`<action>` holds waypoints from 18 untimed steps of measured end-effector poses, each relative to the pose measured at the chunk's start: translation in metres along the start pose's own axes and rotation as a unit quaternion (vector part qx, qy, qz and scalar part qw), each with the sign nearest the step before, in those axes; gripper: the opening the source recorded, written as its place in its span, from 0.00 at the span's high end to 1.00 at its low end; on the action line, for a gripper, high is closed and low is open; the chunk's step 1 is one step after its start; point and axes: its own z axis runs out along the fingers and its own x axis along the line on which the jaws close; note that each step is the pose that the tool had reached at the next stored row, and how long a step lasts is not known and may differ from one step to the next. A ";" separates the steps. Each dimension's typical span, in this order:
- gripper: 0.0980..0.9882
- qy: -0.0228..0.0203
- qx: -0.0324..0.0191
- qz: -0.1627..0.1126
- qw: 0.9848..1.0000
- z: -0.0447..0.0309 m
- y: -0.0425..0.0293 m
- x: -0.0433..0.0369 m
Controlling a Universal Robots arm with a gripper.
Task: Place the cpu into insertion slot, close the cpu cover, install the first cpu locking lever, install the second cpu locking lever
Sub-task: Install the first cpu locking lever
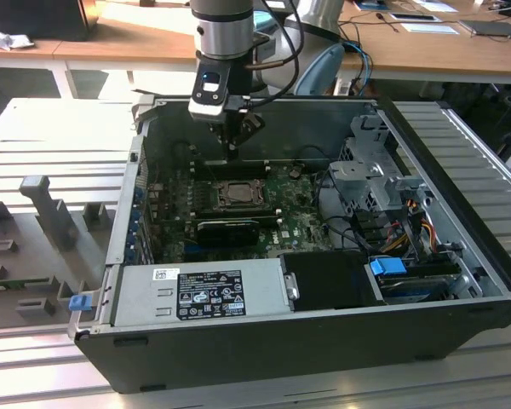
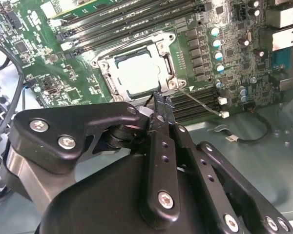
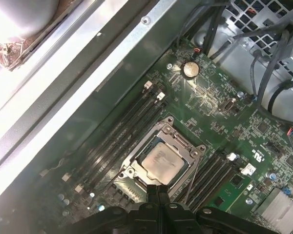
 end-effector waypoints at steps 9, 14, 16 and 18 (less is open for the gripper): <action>0.99 0.003 -0.003 -0.063 0.998 0.0000 0.0000 0.0000; 0.99 0.004 -0.004 -0.085 0.996 0.0000 0.0000 0.0000; 0.99 0.005 -0.004 -0.100 0.995 0.0000 0.0000 0.0000; 0.99 0.005 -0.005 -0.111 0.994 0.0000 0.0000 0.0000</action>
